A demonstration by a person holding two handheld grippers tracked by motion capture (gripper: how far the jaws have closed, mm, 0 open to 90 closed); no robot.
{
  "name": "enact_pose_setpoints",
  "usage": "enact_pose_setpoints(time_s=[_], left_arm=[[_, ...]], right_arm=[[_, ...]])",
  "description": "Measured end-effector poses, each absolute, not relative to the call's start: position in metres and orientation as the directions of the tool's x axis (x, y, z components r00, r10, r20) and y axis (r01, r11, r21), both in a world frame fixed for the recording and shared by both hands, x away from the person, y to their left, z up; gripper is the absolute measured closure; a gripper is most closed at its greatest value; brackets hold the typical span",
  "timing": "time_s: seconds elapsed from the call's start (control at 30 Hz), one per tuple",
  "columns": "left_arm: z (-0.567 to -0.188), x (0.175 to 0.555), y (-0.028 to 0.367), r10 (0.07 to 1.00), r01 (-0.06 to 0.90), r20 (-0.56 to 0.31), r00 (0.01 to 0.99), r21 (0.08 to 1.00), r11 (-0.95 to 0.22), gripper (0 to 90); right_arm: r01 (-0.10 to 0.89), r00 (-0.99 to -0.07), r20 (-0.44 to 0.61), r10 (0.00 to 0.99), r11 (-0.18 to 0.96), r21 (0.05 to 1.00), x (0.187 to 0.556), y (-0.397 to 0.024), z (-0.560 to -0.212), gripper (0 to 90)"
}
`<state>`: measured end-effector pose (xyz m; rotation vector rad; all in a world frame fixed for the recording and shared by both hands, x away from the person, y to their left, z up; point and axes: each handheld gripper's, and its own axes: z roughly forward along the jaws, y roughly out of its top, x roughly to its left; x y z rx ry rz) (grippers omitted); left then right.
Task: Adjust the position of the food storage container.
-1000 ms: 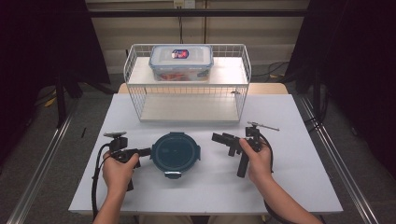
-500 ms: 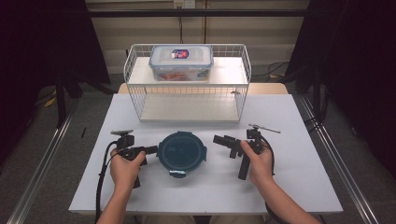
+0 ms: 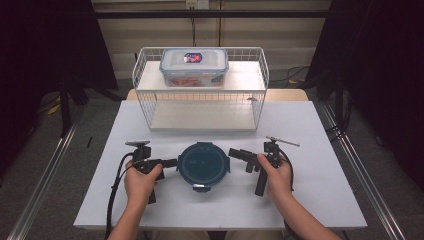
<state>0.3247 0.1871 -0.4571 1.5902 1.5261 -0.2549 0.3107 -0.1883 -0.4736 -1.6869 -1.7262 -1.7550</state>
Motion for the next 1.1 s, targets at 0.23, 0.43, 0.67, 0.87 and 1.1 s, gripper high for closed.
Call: enact_pose_setpoints(time_s=[0.23,0.43,0.67,0.87,1.1], left_arm=[[-0.452,0.327,0.197,0.655,0.859,-0.721,0.227,0.465,0.215,74.1],[-0.453,0.328,0.199,0.623,0.865,-0.748,0.228,0.449,0.222,57.4],[-0.458,0.329,0.191,0.623,0.877,-0.745,0.239,0.441,0.191,50.5],[-0.462,0.329,0.188,0.617,0.892,-0.751,0.236,0.419,0.169,47.4],[-0.470,0.325,0.191,0.573,0.880,-0.796,0.195,0.400,0.257,49.3]], right_arm=[[0.762,-0.329,0.771,0.545,-0.329,0.558,0.306,-0.190,-0.477,20.7],[0.787,-0.287,0.797,0.531,-0.345,0.512,0.300,-0.189,-0.484,23.2],[0.796,-0.261,0.810,0.525,-0.358,0.488,0.298,-0.186,-0.487,24.1],[0.809,-0.249,0.818,0.518,-0.353,0.470,0.298,-0.181,-0.491,32.0],[0.823,-0.227,0.838,0.497,-0.362,0.437,0.297,-0.176,-0.492,42.6]])
